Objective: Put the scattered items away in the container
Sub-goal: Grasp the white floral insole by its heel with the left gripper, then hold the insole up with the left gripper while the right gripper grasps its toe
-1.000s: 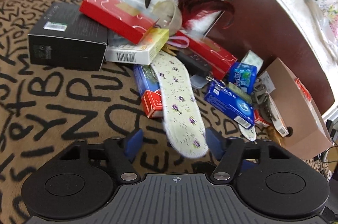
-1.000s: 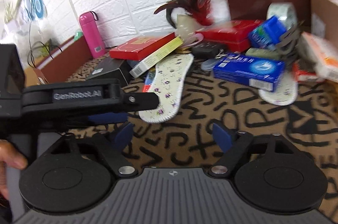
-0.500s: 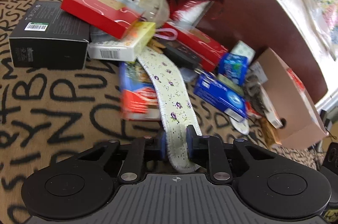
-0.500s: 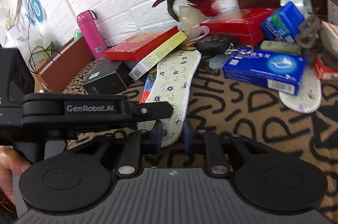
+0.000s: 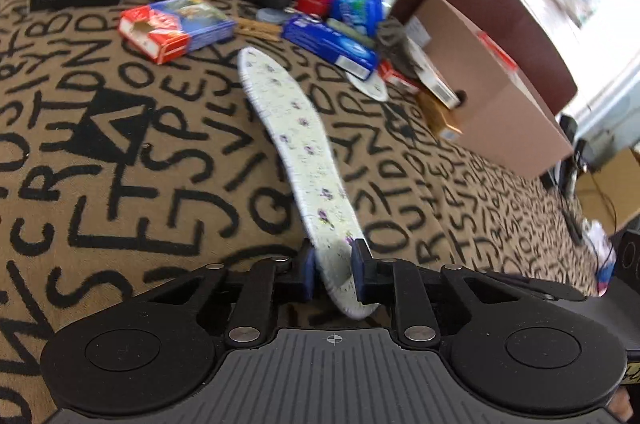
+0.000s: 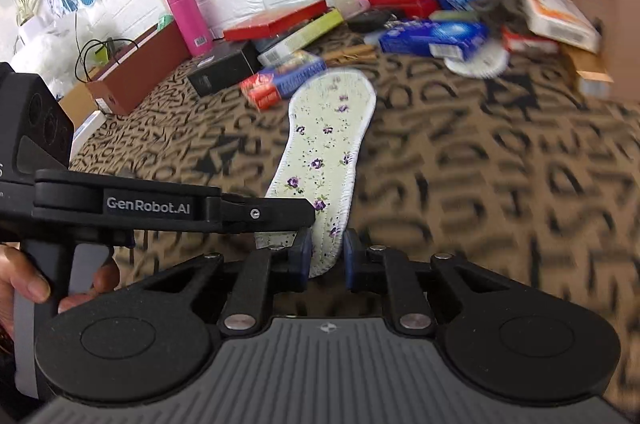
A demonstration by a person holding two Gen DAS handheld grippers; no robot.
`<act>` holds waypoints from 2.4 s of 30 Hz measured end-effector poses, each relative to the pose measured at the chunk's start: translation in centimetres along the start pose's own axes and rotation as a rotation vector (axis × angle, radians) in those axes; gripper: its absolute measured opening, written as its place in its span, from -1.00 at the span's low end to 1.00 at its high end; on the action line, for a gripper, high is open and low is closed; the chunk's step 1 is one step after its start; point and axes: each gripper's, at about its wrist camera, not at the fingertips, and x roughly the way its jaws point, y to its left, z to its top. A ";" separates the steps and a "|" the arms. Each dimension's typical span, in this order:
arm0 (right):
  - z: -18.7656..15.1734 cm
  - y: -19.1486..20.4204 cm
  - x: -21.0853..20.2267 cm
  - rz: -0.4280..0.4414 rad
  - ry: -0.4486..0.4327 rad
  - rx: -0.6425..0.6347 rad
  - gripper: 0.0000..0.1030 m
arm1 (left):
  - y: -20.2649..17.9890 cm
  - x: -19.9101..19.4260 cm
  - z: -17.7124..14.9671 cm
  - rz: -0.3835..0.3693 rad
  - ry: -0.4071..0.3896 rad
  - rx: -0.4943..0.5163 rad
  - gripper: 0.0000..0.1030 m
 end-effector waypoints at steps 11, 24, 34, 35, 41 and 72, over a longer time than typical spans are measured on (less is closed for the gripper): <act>1.4 0.4 -0.4 -0.038 -0.074 -0.042 -0.12 | 1.8 1.1 3.6 0.026 -0.029 -0.076 0.18; 3.4 -0.3 1.9 -0.056 -0.079 0.000 0.02 | 2.0 0.9 2.8 0.022 -0.024 -0.005 -0.88; 5.2 -0.6 3.4 0.032 -0.063 0.123 0.30 | 1.1 -0.4 1.5 0.058 -0.042 0.125 -0.88; 5.4 -0.3 3.7 0.039 -0.058 0.123 0.32 | 0.9 -0.5 1.4 0.064 -0.046 0.136 -0.88; 5.8 1.0 6.0 0.023 0.016 0.116 0.41 | 0.8 -0.5 1.2 0.067 -0.051 0.160 -0.88; 10.8 -2.2 -6.9 -0.143 -0.348 0.085 -0.63 | -13.3 -0.5 7.7 -0.119 -0.241 0.455 -0.98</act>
